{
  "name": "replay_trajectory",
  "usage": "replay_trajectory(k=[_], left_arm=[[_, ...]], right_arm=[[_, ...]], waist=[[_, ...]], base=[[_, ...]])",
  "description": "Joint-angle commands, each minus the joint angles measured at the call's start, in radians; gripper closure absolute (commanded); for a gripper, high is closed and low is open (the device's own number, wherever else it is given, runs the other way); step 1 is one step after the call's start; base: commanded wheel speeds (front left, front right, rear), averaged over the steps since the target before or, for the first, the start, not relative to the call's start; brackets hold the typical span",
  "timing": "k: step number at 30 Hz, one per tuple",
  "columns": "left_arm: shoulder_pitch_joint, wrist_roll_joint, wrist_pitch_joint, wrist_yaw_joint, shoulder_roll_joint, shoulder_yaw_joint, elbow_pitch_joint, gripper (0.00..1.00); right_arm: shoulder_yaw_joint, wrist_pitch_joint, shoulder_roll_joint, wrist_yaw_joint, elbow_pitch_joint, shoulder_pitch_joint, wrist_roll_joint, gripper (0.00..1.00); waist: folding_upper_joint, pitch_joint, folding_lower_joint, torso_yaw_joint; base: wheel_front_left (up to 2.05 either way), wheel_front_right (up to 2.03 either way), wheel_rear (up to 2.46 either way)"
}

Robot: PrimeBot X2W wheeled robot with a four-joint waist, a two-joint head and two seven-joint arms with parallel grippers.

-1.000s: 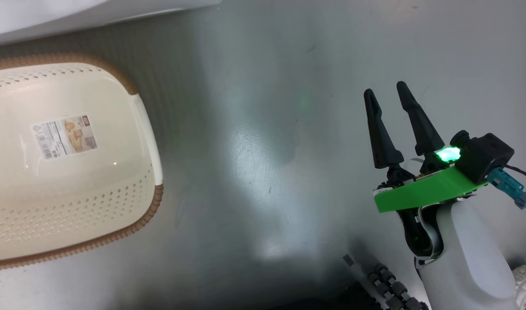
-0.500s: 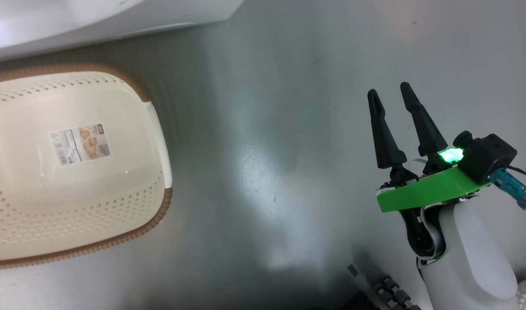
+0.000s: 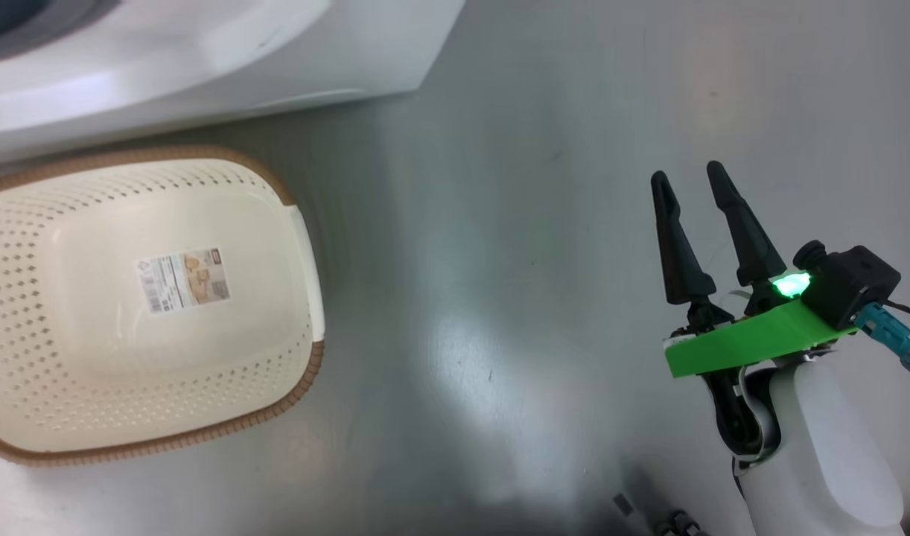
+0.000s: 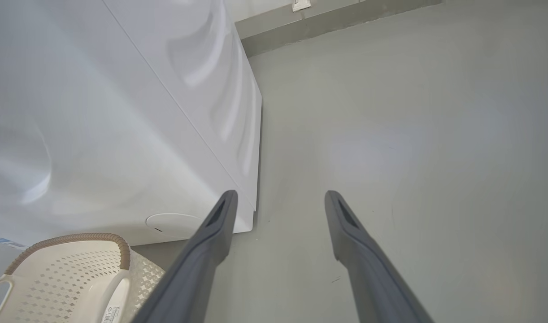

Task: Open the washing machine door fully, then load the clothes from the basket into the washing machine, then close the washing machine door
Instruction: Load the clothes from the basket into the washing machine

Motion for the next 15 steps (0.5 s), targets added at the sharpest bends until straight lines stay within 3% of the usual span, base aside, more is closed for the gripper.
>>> replay_trajectory(k=[1, 15], left_arm=[[0.053, 0.028, -0.011, 0.015, 0.047, 0.011, -0.050, 0.00], [0.295, 0.041, -0.020, 0.044, -0.017, 0.095, -0.221, 0.00]], right_arm=[[0.013, -0.005, -0.002, 0.002, -0.011, 0.056, -0.010, 0.00], [0.010, -0.005, 0.000, 0.002, 0.008, 0.088, -0.021, 0.00]], waist=[[0.0000, -0.038, 0.0001, 0.010], [0.0000, -0.145, 0.0001, 0.016]], base=[[0.00, 0.00, 0.00], [0.00, 0.00, 0.00]])
